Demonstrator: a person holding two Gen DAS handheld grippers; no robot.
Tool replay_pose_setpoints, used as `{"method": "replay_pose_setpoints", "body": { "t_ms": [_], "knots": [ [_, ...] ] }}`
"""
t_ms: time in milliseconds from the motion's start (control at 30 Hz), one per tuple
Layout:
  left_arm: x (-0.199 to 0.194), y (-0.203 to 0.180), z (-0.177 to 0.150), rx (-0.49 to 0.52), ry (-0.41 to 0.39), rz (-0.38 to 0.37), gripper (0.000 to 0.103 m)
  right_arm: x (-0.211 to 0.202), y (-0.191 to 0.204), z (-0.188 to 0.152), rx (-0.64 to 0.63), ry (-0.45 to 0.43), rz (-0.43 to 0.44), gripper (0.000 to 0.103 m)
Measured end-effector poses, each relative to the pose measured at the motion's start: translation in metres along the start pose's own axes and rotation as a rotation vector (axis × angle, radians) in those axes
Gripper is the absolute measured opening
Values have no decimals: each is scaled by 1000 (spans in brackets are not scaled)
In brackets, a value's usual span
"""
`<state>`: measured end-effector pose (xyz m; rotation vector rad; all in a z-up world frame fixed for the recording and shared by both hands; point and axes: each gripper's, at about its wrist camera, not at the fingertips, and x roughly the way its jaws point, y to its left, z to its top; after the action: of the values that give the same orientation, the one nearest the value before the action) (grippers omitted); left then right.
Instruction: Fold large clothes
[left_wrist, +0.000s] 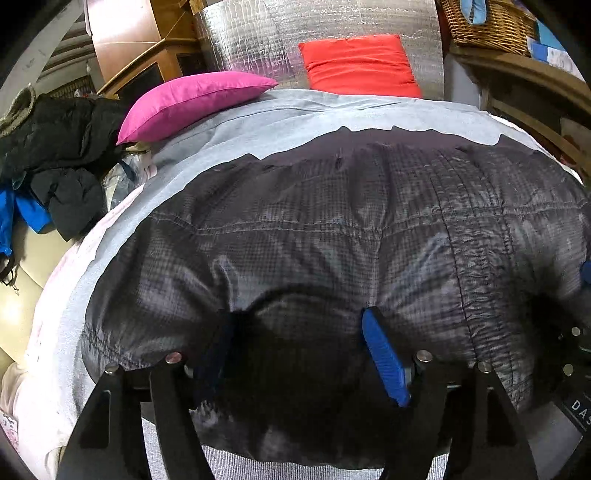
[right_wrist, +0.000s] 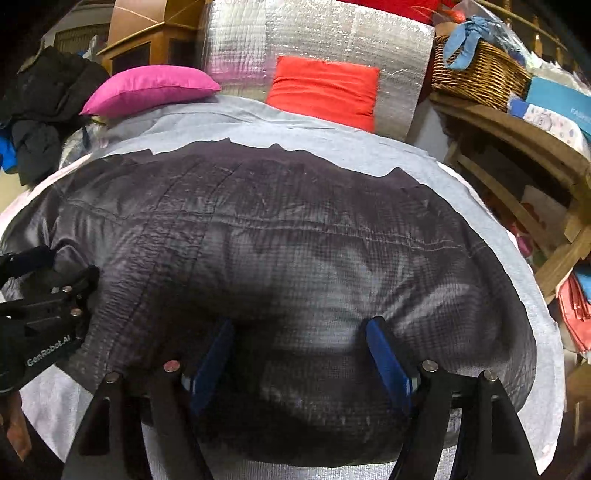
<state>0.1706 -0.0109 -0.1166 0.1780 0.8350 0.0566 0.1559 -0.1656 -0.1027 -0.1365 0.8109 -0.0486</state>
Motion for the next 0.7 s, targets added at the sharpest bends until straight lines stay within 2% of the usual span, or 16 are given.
{"method": "replay_pose_setpoints", "body": {
  "t_ms": [100, 167, 233, 300, 367, 433, 533, 700],
  "knots": [
    [-6, 19, 9, -70, 5, -53, 74, -19, -13, 6, 58, -4, 45, 77],
    [-23, 45, 9, -145, -55, -50, 75, -43, -30, 10, 100, -71, 23, 79],
    [-28, 66, 6, -194, -77, -9, 75, -54, -45, 13, 122, -107, -2, 79],
    [-20, 78, 3, -214, -43, 15, 75, -49, -61, 12, 146, -85, -29, 79],
    [-2, 89, -3, -238, 33, 37, 75, -33, -72, 8, 169, -30, -45, 79],
    [8, 90, -8, -234, 68, 28, 76, -6, -78, 1, 179, 67, -12, 80],
    [7, 85, -7, -215, 59, 51, 76, -7, -77, 5, 169, 58, -21, 82],
    [2, 88, -3, -229, 64, 36, 75, -24, -81, 14, 197, 36, -14, 82]
  ]
}}
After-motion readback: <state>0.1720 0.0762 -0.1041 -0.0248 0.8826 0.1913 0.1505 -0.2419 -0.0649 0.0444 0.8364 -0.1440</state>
